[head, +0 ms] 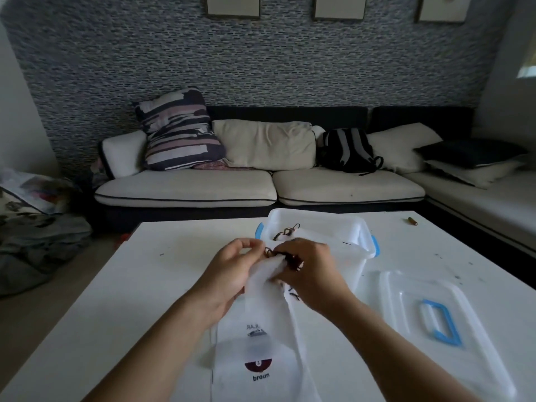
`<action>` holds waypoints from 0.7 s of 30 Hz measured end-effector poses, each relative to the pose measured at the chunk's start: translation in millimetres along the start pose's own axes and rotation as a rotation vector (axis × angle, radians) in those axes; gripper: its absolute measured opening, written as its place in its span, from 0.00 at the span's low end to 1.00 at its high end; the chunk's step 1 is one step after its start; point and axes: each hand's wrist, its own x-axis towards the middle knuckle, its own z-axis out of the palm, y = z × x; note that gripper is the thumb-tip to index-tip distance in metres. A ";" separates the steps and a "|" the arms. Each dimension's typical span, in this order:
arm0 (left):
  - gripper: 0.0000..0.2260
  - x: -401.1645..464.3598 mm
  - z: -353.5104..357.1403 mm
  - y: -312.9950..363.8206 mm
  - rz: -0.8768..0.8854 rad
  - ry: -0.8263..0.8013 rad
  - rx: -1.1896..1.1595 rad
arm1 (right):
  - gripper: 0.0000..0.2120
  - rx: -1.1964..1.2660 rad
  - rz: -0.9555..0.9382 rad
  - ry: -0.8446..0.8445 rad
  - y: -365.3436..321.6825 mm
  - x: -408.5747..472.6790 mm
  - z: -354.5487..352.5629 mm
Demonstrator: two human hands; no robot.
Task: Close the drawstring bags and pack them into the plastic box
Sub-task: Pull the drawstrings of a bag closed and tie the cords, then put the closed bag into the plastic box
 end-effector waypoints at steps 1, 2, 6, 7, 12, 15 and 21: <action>0.12 1.5 0.7 1.7 0.016 0.002 -0.046 | 0.05 -0.006 0.055 0.089 4.6 8.2 -1.8; 0.17 4.1 -0.7 4.6 0.046 0.011 -0.043 | 0.12 -0.001 0.146 0.187 9.3 18.5 -6.7; 0.34 16.9 -14.0 3.6 0.125 0.003 0.120 | 0.21 0.058 0.508 0.476 46.9 55.7 -38.9; 0.33 21.2 -16.2 0.8 0.106 0.001 0.098 | 0.19 0.025 0.564 0.507 60.2 61.1 -44.8; 0.33 48.9 -30.6 -32.5 0.285 0.107 0.432 | 0.14 -0.060 0.830 0.520 108.9 72.7 -53.7; 0.29 68.2 -41.7 -59.0 0.601 0.059 0.905 | 0.10 0.071 0.933 0.505 132.6 80.7 -54.4; 0.34 96.3 -40.1 -92.5 0.679 -0.129 1.130 | 0.15 -0.229 0.863 0.472 160.0 97.5 -47.8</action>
